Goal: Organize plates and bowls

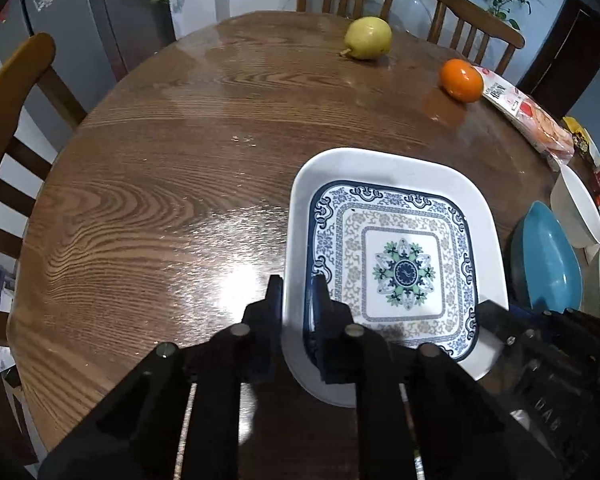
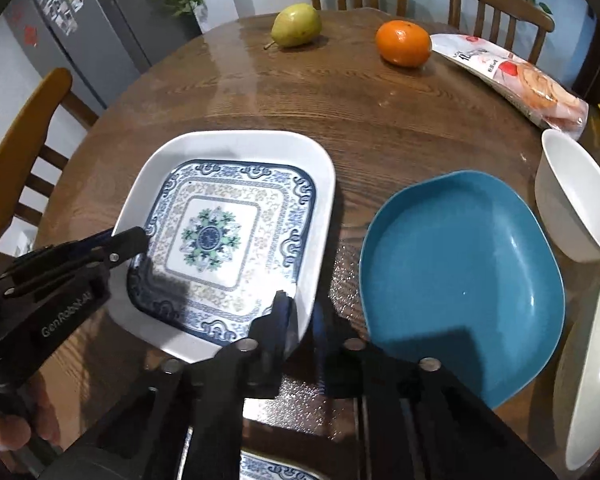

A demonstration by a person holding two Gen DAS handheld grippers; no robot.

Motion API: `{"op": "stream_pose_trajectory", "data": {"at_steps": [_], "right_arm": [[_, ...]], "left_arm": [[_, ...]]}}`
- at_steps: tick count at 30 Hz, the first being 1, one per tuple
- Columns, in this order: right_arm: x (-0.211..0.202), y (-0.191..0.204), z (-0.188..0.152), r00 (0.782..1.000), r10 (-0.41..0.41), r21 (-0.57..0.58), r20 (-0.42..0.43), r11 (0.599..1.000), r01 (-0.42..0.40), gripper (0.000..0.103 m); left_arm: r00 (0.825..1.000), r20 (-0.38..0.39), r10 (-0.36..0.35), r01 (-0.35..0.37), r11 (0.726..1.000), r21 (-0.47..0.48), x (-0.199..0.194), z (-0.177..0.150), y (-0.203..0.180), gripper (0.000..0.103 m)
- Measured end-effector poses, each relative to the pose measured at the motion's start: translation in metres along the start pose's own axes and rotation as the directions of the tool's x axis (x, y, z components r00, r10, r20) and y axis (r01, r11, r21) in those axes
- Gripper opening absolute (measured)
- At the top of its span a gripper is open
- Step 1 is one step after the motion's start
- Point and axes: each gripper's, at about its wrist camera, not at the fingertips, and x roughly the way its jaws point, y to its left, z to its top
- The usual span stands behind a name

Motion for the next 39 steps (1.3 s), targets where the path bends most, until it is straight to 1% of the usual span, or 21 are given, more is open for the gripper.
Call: {"op": "stream_pose_trajectory", "data": {"at_steps": [3, 6, 9, 13, 18, 22, 28, 39], "right_arm": [[-0.001, 0.001, 0.0, 1.0, 0.016, -0.014, 0.001, 1.0, -0.016, 0.01], [-0.005, 0.005, -0.001, 0.999, 0.035, -0.024, 0.01, 0.999, -0.035, 0.01], [-0.011, 0.006, -0.002, 0.998, 0.067, -0.02, 0.017, 0.998, -0.066, 0.01], [-0.025, 0.011, -0.003, 0.994, 0.099, -0.032, 0.041, 0.995, -0.098, 0.01], [-0.046, 0.013, -0.006, 0.988, 0.14, -0.047, 0.071, 0.989, -0.137, 0.01], [-0.062, 0.009, -0.015, 0.982, 0.166, -0.054, 0.092, 0.985, -0.162, 0.01], [-0.078, -0.002, -0.033, 0.977, 0.191, -0.061, 0.099, 0.981, -0.186, 0.01], [-0.098, -0.029, -0.08, 0.969, 0.236, -0.071, 0.078, 0.971, -0.23, 0.01]], "left_arm": [[1.0, 0.013, 0.018, -0.018, 1.0, -0.003, -0.005, -0.003, 0.003, 0.01], [0.998, 0.044, 0.045, -0.046, 0.999, 0.004, -0.015, -0.006, 0.004, 0.01], [0.996, 0.072, 0.05, -0.049, 0.999, -0.008, -0.028, -0.008, 0.009, 0.01], [0.992, 0.1, 0.075, -0.073, 0.997, -0.021, -0.043, -0.013, 0.011, 0.01], [0.988, 0.135, 0.079, -0.074, 0.996, -0.04, -0.063, -0.02, 0.008, 0.01], [0.983, 0.163, 0.09, -0.083, 0.995, -0.047, -0.079, -0.026, -0.001, 0.01], [0.978, 0.178, 0.108, -0.101, 0.994, -0.045, -0.095, -0.042, -0.018, 0.01], [0.976, 0.159, 0.145, -0.138, 0.989, -0.056, -0.111, -0.082, -0.048, 0.01]]}}
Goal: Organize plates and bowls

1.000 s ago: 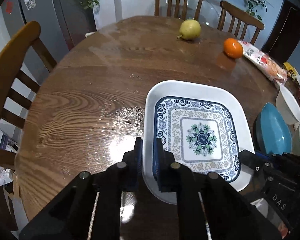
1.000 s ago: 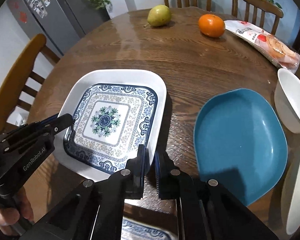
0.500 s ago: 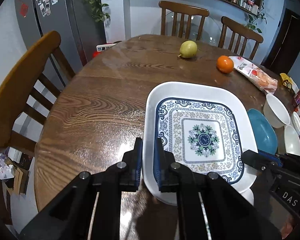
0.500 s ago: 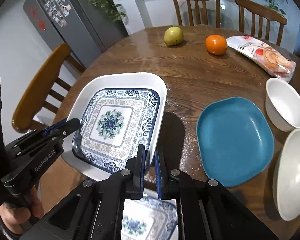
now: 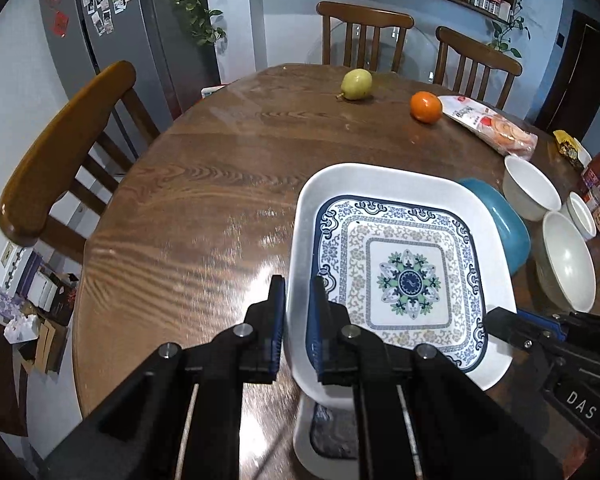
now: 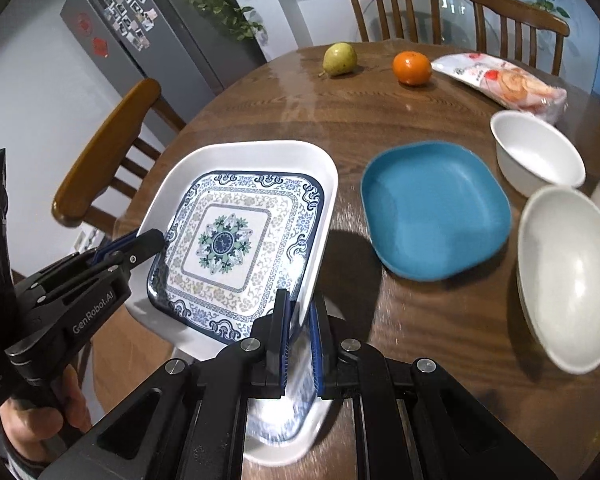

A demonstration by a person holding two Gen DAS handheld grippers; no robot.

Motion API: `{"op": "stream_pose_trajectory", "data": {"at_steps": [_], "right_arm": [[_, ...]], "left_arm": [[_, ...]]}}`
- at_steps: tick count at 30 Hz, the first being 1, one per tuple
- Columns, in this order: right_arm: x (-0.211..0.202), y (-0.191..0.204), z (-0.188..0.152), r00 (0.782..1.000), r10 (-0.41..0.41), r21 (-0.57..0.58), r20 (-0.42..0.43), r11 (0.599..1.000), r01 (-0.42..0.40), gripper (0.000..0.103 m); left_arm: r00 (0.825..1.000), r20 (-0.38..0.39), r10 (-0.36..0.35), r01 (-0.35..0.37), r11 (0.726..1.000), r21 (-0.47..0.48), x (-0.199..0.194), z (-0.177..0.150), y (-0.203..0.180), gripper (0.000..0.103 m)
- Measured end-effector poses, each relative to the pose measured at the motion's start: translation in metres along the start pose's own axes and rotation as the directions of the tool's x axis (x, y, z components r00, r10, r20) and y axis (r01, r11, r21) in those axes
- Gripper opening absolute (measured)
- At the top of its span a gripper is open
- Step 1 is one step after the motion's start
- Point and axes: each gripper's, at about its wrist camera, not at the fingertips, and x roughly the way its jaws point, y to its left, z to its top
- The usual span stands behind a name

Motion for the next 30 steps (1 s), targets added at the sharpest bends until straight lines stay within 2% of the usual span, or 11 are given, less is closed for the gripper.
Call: {"op": "stream_pose_trajectory", "data": {"at_steps": [9, 17, 30], "right_arm": [[-0.009, -0.005, -0.033, 0.998, 0.033, 0.002, -0.05, 0.999, -0.033, 0.011], [-0.008, -0.008, -0.054, 0.994, 0.051, 0.001, -0.093, 0.999, -0.051, 0.011], [0.007, -0.007, -0.071, 0.987, 0.035, -0.019, -0.159, 0.999, -0.038, 0.014]], "left_arm": [[0.999, -0.031, 0.02, -0.02, 1.0, -0.016, -0.01, -0.033, -0.012, 0.01], [0.996, -0.087, 0.027, -0.029, 0.999, -0.024, -0.007, -0.058, -0.012, 0.01], [0.987, -0.154, 0.039, -0.041, 0.999, -0.014, 0.013, -0.075, -0.011, 0.011]]}}
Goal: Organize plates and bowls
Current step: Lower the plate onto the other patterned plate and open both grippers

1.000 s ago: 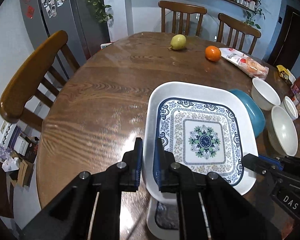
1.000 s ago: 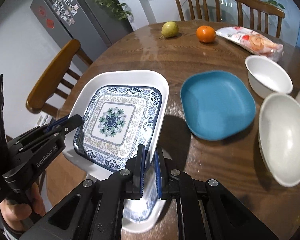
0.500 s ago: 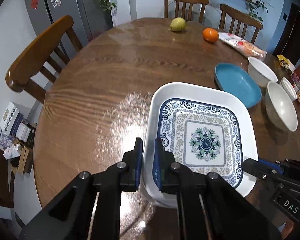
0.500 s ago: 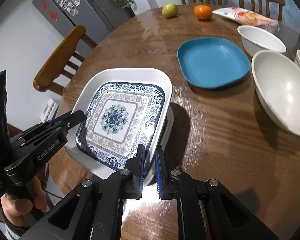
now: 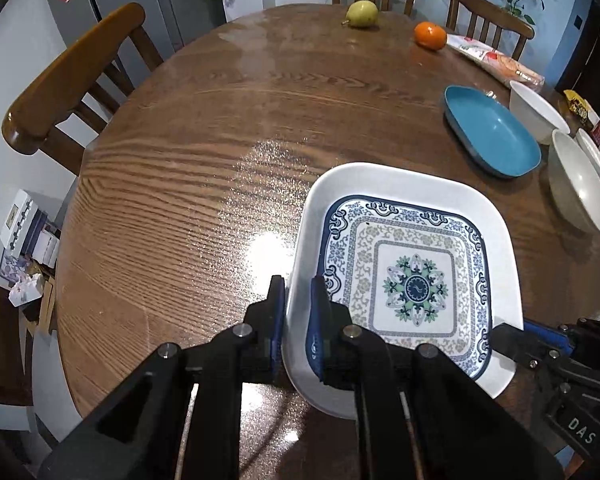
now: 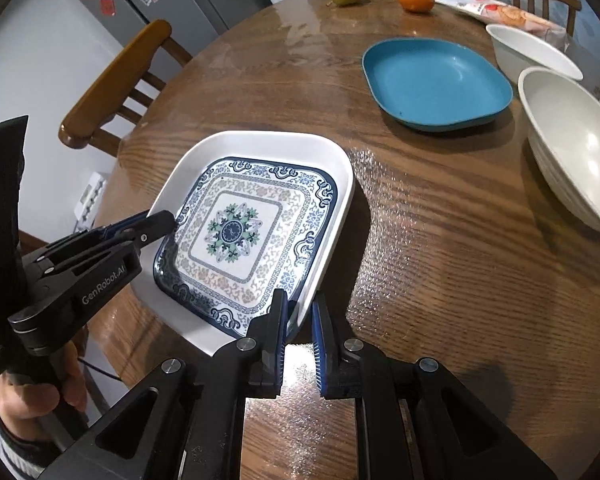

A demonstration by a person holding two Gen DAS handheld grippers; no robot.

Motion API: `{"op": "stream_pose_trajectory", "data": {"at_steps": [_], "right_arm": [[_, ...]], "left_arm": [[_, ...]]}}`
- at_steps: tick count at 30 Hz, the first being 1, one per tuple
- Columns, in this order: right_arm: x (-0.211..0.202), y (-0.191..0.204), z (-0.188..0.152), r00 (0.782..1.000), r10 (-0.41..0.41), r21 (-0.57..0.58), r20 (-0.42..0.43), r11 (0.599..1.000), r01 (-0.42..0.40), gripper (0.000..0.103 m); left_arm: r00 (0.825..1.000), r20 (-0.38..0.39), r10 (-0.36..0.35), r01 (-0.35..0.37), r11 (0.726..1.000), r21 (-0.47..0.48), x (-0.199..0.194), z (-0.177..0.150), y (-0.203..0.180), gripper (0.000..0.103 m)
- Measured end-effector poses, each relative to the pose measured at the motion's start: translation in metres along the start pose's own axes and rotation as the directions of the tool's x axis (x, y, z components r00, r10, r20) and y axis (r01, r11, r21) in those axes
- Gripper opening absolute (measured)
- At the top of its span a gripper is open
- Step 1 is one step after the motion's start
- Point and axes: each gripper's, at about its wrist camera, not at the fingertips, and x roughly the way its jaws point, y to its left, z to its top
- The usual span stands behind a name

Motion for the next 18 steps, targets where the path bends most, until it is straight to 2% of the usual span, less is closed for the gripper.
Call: {"op": "stream_pose_trajectory", "data": {"at_steps": [8, 9, 10, 13, 14, 18], "right_arm": [[-0.004, 0.006, 0.001, 0.999, -0.028, -0.03, 0.028, 0.999, 0.029, 0.017], [-0.006, 0.007, 0.001, 0.999, -0.031, -0.033, 0.037, 0.999, 0.033, 0.018], [-0.009, 0.006, 0.002, 0.998, -0.036, -0.033, 0.044, 0.999, 0.037, 0.02], [-0.022, 0.0, 0.004, 0.996, -0.03, -0.015, 0.085, 0.999, 0.031, 0.037], [-0.027, -0.004, 0.005, 0.995, -0.025, -0.003, 0.101, 1.0, 0.026, 0.041], [-0.042, -0.026, 0.006, 0.991, -0.002, 0.075, 0.13, 0.997, -0.008, 0.042]], "left_arm": [[1.0, 0.027, 0.013, -0.013, 1.0, 0.006, -0.005, 0.003, -0.001, 0.015], [0.999, 0.035, 0.016, -0.016, 1.0, 0.006, -0.008, 0.003, -0.001, 0.017], [0.999, 0.047, 0.021, -0.021, 1.0, 0.002, -0.012, 0.004, 0.0, 0.024], [0.997, 0.075, 0.019, -0.018, 1.0, -0.013, -0.02, 0.007, 0.003, 0.042], [0.996, 0.083, 0.017, -0.016, 1.0, -0.016, -0.023, 0.007, 0.004, 0.043], [0.996, 0.09, -0.011, 0.013, 1.0, -0.022, -0.029, 0.012, 0.001, 0.043]]}}
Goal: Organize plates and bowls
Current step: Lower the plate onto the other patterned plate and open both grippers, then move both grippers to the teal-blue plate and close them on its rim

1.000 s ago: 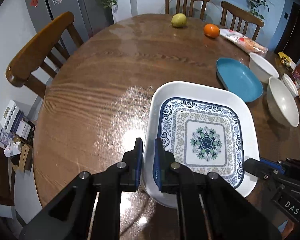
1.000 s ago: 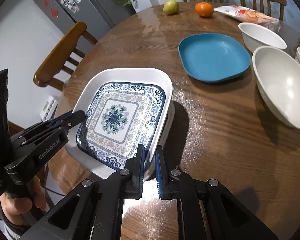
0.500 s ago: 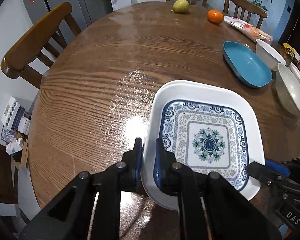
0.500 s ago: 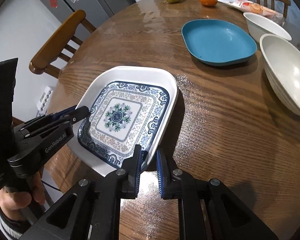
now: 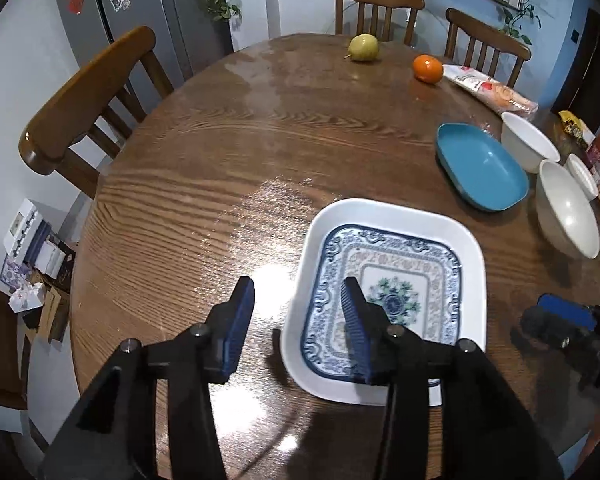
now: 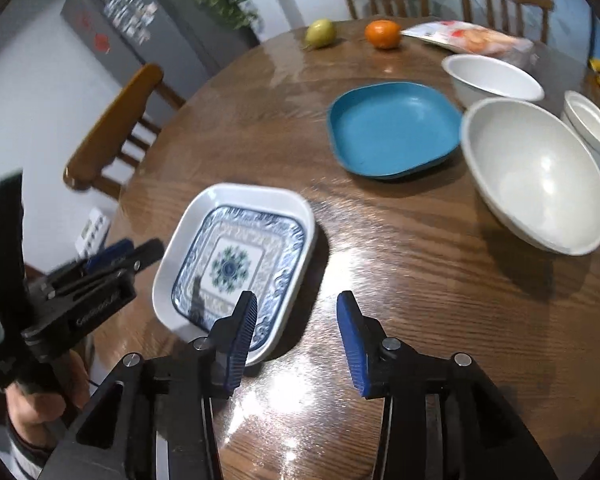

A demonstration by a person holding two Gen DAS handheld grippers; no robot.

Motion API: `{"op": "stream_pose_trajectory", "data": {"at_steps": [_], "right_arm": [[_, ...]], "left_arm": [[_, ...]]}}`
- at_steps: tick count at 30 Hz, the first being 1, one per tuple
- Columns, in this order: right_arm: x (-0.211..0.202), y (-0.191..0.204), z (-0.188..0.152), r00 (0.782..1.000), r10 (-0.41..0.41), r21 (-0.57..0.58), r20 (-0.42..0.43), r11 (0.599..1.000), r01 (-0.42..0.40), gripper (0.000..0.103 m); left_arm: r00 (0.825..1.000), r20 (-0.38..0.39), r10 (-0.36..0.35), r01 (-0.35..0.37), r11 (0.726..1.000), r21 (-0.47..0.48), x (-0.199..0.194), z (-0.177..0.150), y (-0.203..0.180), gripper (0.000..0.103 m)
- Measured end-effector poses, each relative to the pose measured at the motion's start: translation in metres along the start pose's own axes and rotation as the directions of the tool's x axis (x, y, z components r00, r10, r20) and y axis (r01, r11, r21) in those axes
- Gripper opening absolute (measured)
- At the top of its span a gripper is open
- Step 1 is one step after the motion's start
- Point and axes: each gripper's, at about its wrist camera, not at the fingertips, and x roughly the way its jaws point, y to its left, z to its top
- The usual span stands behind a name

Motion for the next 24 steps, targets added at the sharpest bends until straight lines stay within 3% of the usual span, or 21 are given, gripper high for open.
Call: {"op": "stream_pose_trajectory", "data": {"at_steps": [8, 12, 15, 20, 24], "right_arm": [[-0.019, -0.053, 0.005, 0.999, -0.022, 0.182, 0.045, 0.983, 0.014, 0.042], [-0.026, -0.065, 0.006, 0.997, -0.035, 0.223, 0.067, 0.975, 0.019, 0.045], [-0.032, -0.07, 0.006, 0.996, -0.035, 0.241, 0.088, 0.97, 0.012, 0.053], [-0.04, -0.077, 0.007, 0.992, -0.029, 0.255, 0.12, 0.967, -0.003, 0.054], [-0.045, -0.08, 0.011, 0.989, -0.025, 0.263, 0.147, 0.965, -0.015, 0.061]], "left_arm": [[0.997, 0.009, -0.075, 0.074, 0.997, 0.023, -0.004, 0.013, -0.027, 0.056], [0.996, 0.024, -0.089, 0.088, 0.995, 0.039, -0.005, 0.024, -0.045, 0.071], [0.994, 0.03, -0.109, 0.107, 0.993, 0.057, -0.005, 0.031, -0.057, 0.071], [0.99, 0.031, -0.137, 0.133, 0.986, 0.099, 0.0, 0.046, -0.079, 0.072], [0.989, 0.027, -0.147, 0.143, 0.982, 0.121, 0.005, 0.055, -0.092, 0.076]]}}
